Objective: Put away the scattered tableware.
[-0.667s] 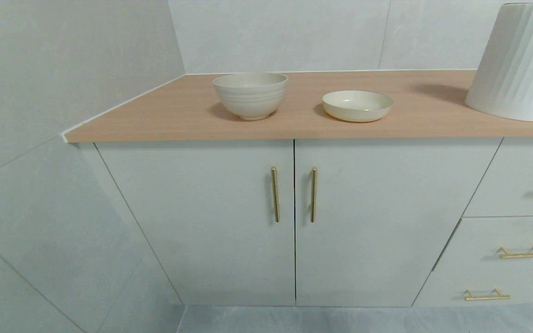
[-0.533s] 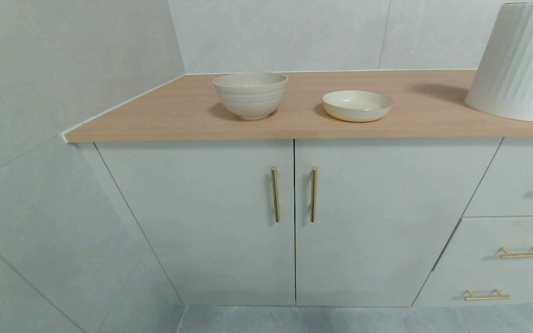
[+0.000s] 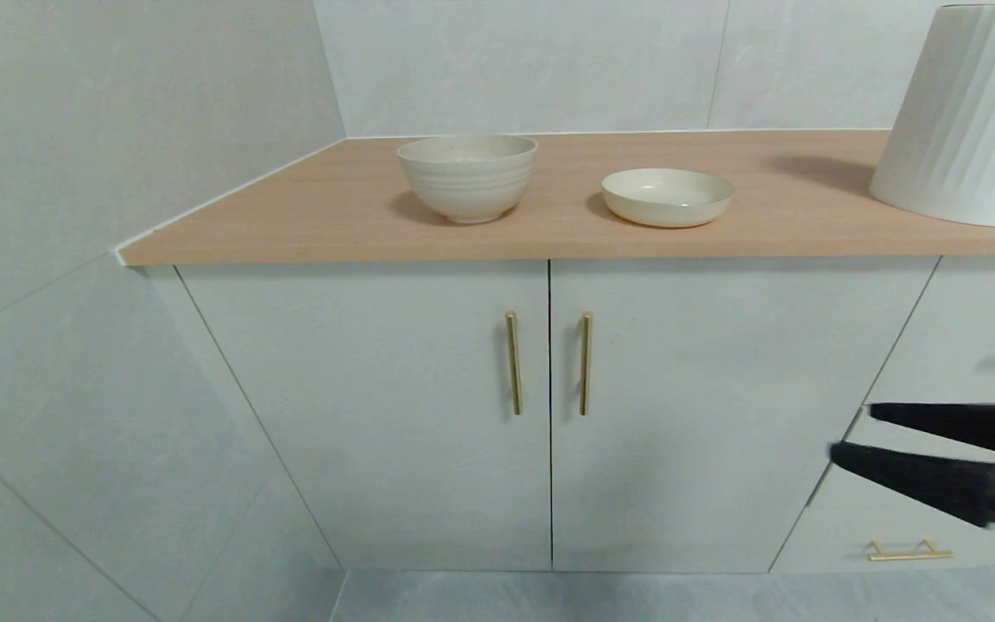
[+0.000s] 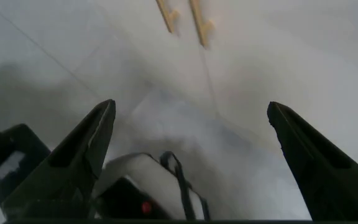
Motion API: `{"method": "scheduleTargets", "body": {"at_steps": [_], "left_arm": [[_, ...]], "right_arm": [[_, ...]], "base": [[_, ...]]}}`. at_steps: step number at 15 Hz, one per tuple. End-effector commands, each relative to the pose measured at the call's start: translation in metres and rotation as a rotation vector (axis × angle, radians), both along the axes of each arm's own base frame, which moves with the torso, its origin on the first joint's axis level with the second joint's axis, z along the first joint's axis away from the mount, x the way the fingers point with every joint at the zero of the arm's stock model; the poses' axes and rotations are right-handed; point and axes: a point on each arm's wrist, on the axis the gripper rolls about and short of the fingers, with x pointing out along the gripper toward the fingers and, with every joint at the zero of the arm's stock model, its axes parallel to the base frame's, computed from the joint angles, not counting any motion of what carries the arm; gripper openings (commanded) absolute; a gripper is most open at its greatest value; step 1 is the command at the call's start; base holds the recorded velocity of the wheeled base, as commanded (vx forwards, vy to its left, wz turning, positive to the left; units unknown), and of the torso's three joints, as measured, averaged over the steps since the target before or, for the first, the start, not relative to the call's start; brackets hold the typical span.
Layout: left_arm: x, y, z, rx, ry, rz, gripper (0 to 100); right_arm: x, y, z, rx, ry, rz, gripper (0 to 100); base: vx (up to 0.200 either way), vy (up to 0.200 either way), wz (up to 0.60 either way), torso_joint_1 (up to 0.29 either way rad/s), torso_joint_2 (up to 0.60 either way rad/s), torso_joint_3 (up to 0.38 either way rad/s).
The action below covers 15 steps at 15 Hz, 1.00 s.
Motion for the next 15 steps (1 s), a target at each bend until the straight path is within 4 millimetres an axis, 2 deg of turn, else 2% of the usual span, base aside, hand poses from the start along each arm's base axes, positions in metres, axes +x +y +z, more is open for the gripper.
{"method": "scheduleTargets", "body": {"at_steps": [1, 3, 5, 8, 9, 12, 15], "left_arm": [[0.000, 0.000, 0.000, -0.001, 0.000, 0.000, 100], [0.000, 0.000, 0.000, -0.001, 0.000, 0.000, 100], [0.000, 0.000, 0.000, -0.001, 0.002, 0.000, 100], [0.000, 0.000, 0.000, -0.001, 0.000, 0.000, 100], [0.000, 0.000, 0.000, 0.001, 0.000, 0.000, 100], [0.000, 0.000, 0.000, -0.001, 0.000, 0.000, 100], [0.000, 0.000, 0.000, -0.001, 0.000, 0.000, 100]], "right_arm": [[0.089, 0.072, -0.019, 0.007, 0.051, 0.138, 100], [0.121, 0.096, -0.019, 0.074, 0.074, 0.139, 100], [0.140, 0.109, -0.025, 0.081, 0.086, 0.139, 100], [0.152, 0.125, -0.047, 0.077, 0.104, 0.159, 100], [0.158, 0.137, -0.058, 0.096, 0.096, 0.166, 100], [0.163, 0.153, -0.070, 0.150, 0.068, 0.145, 100], [0.170, 0.157, -0.079, 0.155, 0.028, 0.086, 100]], "base": [[0.000, 0.000, 0.00, 0.000, 0.00, 0.000], [0.000, 0.000, 0.00, 0.000, 0.00, 0.000], [0.000, 0.000, 0.00, 0.000, 0.00, 0.000], [0.000, 0.000, 0.00, 0.000, 0.00, 0.000], [0.000, 0.000, 0.00, 0.000, 0.00, 0.000], [0.000, 0.000, 0.00, 0.000, 0.00, 0.000], [0.000, 0.000, 0.00, 0.000, 0.00, 0.000]]}}
